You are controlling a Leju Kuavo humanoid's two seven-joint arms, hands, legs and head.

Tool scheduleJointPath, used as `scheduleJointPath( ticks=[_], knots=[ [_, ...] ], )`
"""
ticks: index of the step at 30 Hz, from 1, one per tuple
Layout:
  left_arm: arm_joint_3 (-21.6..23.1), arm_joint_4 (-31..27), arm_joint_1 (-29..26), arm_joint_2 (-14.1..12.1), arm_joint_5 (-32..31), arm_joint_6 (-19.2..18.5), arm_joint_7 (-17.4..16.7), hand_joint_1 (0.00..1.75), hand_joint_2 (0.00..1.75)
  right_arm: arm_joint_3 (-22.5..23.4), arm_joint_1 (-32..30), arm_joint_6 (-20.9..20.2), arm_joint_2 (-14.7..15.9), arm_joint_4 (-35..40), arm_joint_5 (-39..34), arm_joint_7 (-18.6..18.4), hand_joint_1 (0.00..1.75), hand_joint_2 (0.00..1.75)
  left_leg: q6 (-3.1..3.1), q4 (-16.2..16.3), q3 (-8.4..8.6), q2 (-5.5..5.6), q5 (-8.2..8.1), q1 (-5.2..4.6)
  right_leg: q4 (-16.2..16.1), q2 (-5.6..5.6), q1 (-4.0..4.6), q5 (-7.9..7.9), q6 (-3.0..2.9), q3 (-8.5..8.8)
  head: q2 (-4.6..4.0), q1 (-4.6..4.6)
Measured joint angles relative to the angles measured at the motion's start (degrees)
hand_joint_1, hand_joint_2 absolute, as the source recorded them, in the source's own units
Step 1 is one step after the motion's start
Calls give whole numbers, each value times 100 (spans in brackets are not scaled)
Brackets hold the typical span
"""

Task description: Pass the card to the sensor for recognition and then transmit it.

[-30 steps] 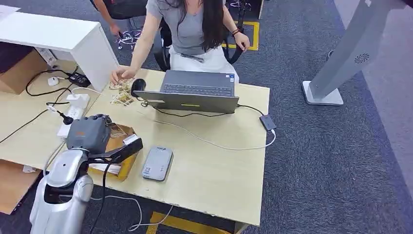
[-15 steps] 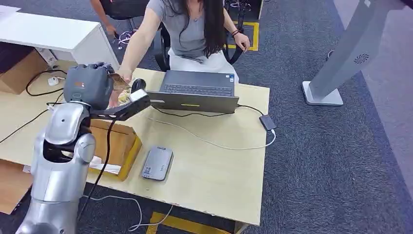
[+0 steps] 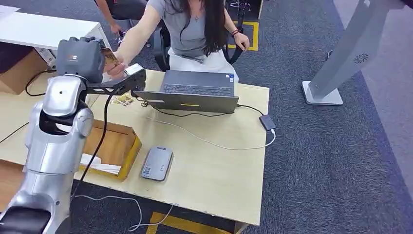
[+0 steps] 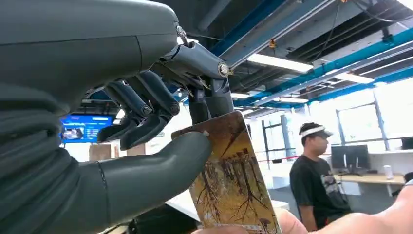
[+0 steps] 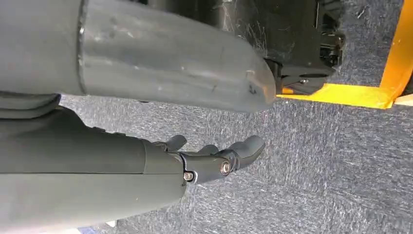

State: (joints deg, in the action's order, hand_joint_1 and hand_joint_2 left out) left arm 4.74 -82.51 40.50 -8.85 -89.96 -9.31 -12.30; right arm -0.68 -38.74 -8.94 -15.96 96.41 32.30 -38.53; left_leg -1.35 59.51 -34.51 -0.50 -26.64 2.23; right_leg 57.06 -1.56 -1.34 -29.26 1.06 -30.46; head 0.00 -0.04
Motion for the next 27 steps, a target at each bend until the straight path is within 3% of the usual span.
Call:
scheduleJointPath(
  ticks=[4, 5, 6, 12, 20, 24, 27],
  knots=[
    [22, 216, 82, -68, 0, 4, -20, 175, 175, 0, 18, -7, 0, -51, -2, 7, 0, 0, 0, 0, 0, 0, 0, 0, 0, 1, 0, 0, 0, 1, 0, -2],
    [22, 260, 81, -83, 0, 13, -22, 68, 175, 0, 20, -7, 0, -62, -2, 2, 0, 0, 0, 0, 0, -1, 0, 0, 0, 1, 0, 0, 0, 1, 0, -2],
    [24, 303, 79, -96, 0, 28, -50, 0, 175, 0, 24, -7, 0, -72, -2, -4, 0, 0, 0, 0, -1, 0, 0, 0, 0, 1, 0, 0, 0, 1, 0, 0],
    [28, 380, 16, -223, 0, 190, -293, 0, 175, -22, 24, -37, 0, -94, -2, -39, 0, 0, 0, -1, -4, 0, 0, 0, 0, 1, 0, 0, 0, 0, 0, -4],
    [28, 330, -275, -325, 0, 378, -99, 0, 175, -57, 12, -33, 0, -94, -9, -55, 0, 0, 0, -1, -4, 1, 0, 0, 0, -1, 0, 0, 0, 3, 0, -2],
    [-9, 67, -622, -352, 136, 680, 429, 0, 175, -74, -18, 28, 0, -90, -35, -55, 0, 0, 0, -2, -2, 0, 0, -1, 0, 0, -1, 0, 0, 21, 0, 0],
    [-164, -620, -1405, -358, 725, 1021, 953, 0, 175, -109, -99, 129, 0, -33, -35, -92, 0, 0, 2, -4, -4, -16, -5, -4, 1, 14, -2, -1, 0, 18, 0, 0]
  ],
)
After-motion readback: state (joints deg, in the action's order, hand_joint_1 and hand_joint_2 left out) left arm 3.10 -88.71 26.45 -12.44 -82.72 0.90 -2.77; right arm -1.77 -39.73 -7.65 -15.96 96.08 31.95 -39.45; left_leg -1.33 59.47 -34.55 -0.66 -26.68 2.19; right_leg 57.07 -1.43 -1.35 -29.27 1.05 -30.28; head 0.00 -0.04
